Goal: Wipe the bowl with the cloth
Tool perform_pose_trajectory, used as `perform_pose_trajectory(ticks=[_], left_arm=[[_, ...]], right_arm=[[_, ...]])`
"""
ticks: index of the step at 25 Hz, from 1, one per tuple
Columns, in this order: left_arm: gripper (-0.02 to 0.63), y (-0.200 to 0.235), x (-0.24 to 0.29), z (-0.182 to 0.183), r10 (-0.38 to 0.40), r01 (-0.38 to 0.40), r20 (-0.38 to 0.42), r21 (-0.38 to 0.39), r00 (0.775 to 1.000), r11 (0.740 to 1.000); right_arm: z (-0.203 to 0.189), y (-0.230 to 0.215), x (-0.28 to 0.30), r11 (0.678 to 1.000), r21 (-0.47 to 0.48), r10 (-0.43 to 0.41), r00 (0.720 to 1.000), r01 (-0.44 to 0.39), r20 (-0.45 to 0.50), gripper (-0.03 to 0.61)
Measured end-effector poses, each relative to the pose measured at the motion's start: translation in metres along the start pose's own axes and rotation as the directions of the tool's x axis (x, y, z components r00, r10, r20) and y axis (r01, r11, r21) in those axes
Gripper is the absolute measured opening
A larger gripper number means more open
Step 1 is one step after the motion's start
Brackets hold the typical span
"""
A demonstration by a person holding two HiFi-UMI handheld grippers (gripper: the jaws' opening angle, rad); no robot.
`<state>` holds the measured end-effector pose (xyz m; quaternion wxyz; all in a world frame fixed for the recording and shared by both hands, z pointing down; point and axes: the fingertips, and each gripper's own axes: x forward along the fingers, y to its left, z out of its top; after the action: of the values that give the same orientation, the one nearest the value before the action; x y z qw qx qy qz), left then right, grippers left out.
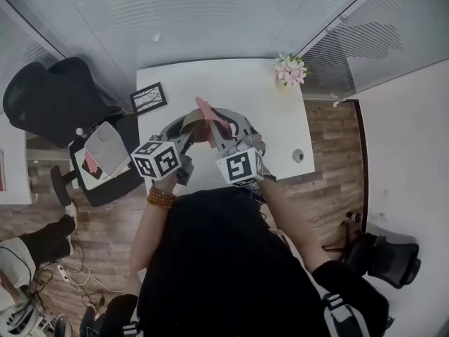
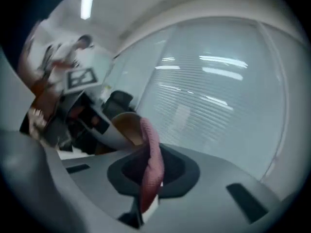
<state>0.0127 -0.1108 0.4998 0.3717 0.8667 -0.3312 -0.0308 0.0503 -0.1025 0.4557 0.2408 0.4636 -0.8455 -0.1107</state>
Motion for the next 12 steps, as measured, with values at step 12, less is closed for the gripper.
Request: perform_pose_trajectory(ticks=[12], left_arm=[[0.072,0.002,-0.004,0.008,-0.048,0.072,0.114,-0.224,0.992,0.972]], right_arm=[[0.002,-0.016,0.004,0.913,0.409,-0.018,0.998,-0.011,0.068,0.02]])
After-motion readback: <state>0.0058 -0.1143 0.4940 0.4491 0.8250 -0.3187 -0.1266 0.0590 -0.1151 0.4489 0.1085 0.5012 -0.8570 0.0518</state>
